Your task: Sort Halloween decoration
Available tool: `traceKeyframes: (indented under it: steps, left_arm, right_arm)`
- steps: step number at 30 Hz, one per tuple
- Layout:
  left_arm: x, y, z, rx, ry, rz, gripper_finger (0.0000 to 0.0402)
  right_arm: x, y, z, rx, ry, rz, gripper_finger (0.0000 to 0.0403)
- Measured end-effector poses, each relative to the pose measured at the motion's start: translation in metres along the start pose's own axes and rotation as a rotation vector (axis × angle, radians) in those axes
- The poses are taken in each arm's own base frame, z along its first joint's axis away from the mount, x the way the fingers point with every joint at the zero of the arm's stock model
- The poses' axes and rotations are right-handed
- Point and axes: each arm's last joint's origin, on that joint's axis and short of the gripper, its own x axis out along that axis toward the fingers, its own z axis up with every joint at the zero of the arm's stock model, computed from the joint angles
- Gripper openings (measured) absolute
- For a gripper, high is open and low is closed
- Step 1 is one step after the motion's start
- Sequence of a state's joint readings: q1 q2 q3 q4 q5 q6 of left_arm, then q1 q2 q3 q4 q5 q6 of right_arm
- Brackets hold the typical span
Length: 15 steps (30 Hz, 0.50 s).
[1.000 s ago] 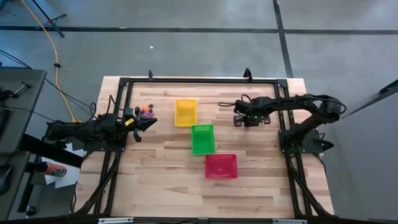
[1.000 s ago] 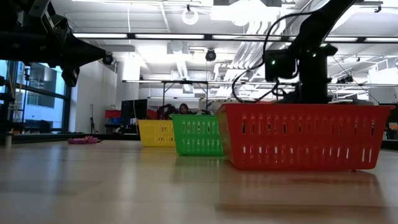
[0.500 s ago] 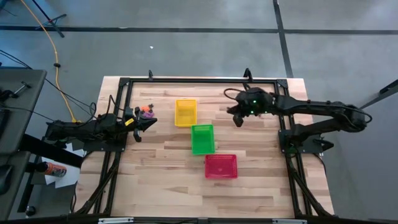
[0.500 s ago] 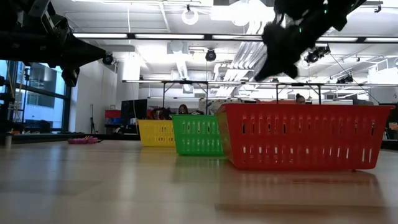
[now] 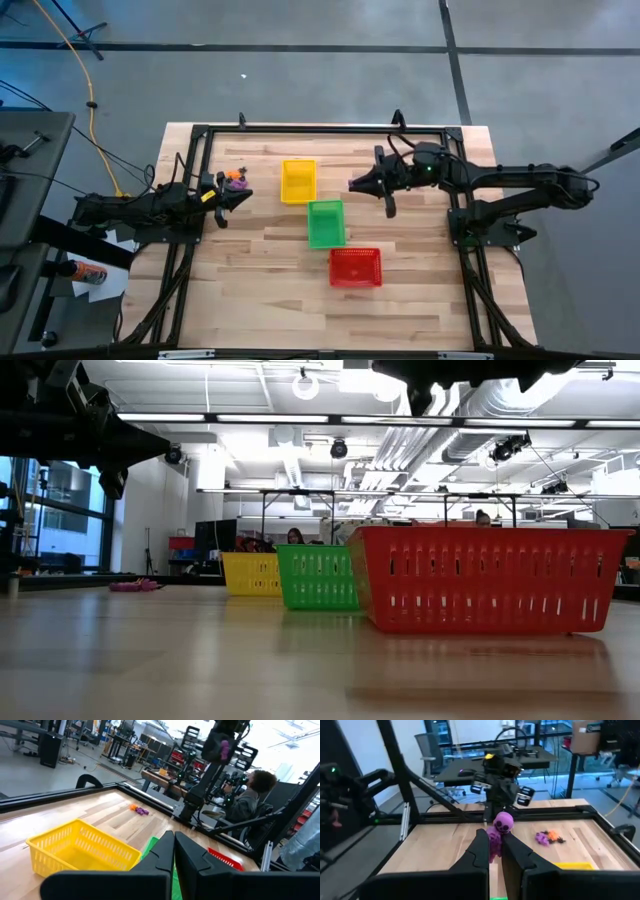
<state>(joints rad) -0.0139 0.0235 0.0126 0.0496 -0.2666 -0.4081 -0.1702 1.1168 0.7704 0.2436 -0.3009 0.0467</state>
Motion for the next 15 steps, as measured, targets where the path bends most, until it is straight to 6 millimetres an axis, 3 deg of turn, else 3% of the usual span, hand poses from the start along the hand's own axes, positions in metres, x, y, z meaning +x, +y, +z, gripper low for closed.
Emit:
traceKeyframes:
  steps: [15]
  left_arm:
    - [-0.0001,-0.0007,0.0033,-0.099,-0.041,0.007,0.0003]
  right_arm:
    - [0.0004,0.0013,-0.0013,0.035,0.013,-0.005,0.0007]
